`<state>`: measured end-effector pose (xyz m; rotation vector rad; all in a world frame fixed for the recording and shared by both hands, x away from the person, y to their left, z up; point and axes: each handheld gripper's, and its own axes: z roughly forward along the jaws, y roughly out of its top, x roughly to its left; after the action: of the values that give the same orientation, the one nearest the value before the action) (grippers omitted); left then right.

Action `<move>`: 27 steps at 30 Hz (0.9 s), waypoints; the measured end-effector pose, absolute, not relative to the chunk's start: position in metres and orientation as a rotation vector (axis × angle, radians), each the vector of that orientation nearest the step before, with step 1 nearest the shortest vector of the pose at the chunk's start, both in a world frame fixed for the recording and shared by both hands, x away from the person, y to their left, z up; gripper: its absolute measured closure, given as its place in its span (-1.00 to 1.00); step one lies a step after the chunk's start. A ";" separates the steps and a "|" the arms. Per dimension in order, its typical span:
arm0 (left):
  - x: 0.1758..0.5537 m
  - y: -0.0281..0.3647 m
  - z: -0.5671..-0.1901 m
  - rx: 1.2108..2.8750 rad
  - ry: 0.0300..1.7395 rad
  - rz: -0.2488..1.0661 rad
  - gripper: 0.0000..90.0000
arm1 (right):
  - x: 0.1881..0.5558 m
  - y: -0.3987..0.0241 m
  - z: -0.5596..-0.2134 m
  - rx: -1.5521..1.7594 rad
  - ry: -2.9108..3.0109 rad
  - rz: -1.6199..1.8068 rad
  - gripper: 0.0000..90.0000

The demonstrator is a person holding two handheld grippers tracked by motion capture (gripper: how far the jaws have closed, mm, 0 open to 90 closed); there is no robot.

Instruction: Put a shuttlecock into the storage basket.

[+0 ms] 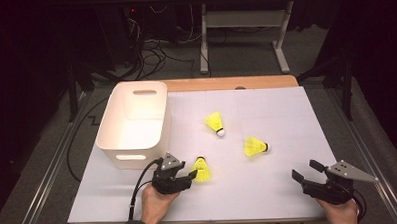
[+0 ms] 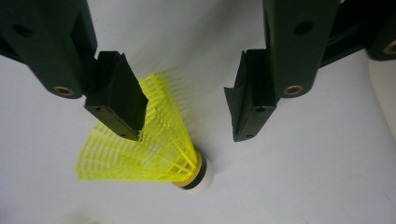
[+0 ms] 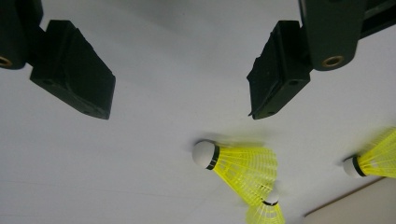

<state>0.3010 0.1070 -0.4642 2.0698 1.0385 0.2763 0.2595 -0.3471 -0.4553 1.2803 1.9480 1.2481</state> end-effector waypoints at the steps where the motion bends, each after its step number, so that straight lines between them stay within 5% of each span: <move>1: 0.302 0.106 -0.464 2.077 1.043 0.271 0.04 | 0.259 -0.347 -0.455 1.284 1.948 1.248 -0.48; 8: 0.307 0.102 -0.467 2.081 1.080 0.249 0.16 | 0.259 -0.347 -0.455 1.283 1.948 1.247 -0.48; 20: 0.313 0.100 -0.469 2.092 1.115 0.242 0.84 | 0.260 -0.347 -0.456 1.273 1.954 1.238 -0.47; 27: 0.313 0.097 -0.467 2.109 1.107 0.248 0.94 | 0.259 -0.346 -0.456 1.273 1.956 1.238 -0.47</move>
<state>0.3131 0.0972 -0.4670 2.1091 1.1074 0.2484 0.2595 -0.3462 -0.4556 1.2732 1.9559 1.2381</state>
